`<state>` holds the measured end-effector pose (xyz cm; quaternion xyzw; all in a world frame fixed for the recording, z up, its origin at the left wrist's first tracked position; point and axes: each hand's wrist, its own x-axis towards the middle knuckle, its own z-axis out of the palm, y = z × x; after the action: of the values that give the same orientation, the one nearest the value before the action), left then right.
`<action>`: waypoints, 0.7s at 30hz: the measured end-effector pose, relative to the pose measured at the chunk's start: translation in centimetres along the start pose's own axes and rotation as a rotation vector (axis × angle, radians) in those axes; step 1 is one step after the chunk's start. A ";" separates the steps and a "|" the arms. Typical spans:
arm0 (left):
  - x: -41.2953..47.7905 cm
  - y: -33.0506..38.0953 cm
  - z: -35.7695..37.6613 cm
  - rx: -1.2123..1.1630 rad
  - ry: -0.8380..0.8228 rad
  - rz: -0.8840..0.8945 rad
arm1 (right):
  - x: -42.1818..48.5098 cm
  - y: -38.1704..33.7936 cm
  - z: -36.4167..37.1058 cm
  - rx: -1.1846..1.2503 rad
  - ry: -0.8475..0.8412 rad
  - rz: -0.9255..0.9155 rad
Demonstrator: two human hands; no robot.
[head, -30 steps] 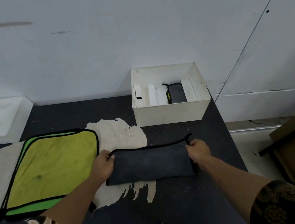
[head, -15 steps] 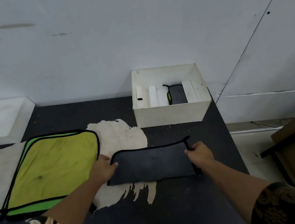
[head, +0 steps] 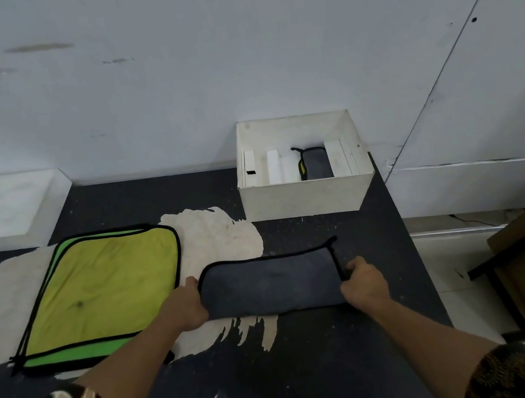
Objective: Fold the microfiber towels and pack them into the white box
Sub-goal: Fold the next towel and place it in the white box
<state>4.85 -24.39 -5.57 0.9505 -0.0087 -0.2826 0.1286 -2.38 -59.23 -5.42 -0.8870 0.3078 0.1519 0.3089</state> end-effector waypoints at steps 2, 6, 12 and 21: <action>-0.4 0.5 0.4 0.001 0.098 -0.068 | -0.4 -0.3 0.0 0.003 0.023 0.028; -0.5 0.9 1.6 -0.163 0.201 -0.253 | -1.0 -1.1 0.8 -0.012 0.012 0.067; -0.2 0.0 2.5 -0.134 0.154 -0.177 | -1.1 -1.4 0.8 -0.069 -0.016 0.091; -1.3 -0.1 2.9 -0.181 0.204 -0.123 | -0.5 0.3 -0.9 -0.035 -0.076 0.078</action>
<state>2.20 -24.83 -7.25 0.9576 0.0881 -0.1915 0.1962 -2.84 -59.79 -4.62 -0.8733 0.3273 0.2028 0.2986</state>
